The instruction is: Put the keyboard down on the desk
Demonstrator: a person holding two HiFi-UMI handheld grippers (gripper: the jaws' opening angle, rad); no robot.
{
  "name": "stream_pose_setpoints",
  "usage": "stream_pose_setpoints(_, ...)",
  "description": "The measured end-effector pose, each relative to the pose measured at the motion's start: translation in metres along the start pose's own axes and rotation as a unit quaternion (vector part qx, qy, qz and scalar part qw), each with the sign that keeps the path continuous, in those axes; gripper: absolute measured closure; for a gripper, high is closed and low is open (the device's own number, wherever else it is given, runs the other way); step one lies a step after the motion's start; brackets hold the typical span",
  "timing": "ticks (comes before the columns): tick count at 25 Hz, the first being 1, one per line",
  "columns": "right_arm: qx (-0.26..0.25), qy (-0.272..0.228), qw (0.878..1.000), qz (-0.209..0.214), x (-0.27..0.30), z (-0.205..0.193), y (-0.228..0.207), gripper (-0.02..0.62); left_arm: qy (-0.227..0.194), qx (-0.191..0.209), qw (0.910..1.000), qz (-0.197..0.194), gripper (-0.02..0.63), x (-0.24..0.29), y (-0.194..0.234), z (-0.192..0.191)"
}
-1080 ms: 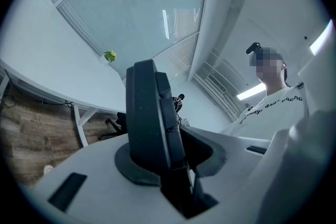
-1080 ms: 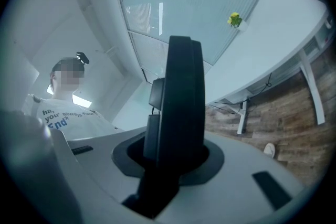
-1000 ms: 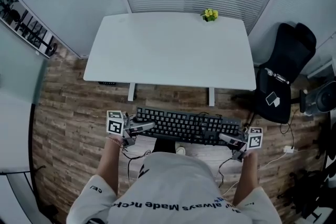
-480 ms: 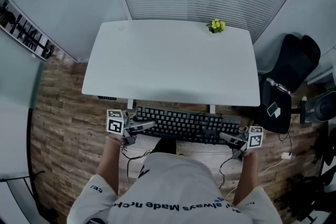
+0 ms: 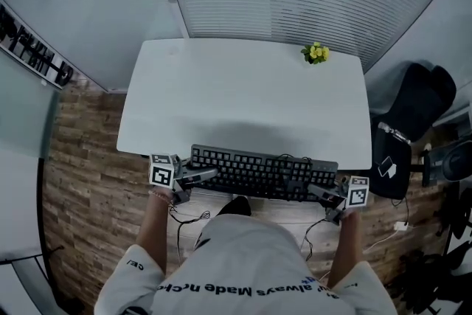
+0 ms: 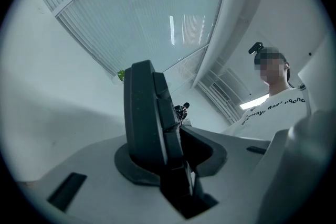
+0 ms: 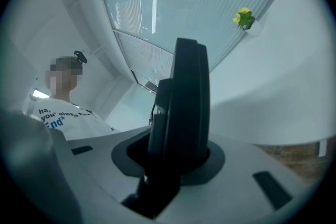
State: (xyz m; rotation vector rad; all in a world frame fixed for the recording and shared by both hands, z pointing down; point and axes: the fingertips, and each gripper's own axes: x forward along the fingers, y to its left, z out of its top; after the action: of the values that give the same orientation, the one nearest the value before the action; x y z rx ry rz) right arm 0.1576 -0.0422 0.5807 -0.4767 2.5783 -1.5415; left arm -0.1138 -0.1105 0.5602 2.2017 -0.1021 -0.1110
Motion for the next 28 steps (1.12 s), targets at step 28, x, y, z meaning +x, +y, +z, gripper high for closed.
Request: stream_pose_setpoints(28,-0.058,-0.012,0.997,-0.052,0.053,0.08,-0.052,0.427,-0.032,0.024,0.9973,0.061,0.451,-0.018,0.066,0.069)
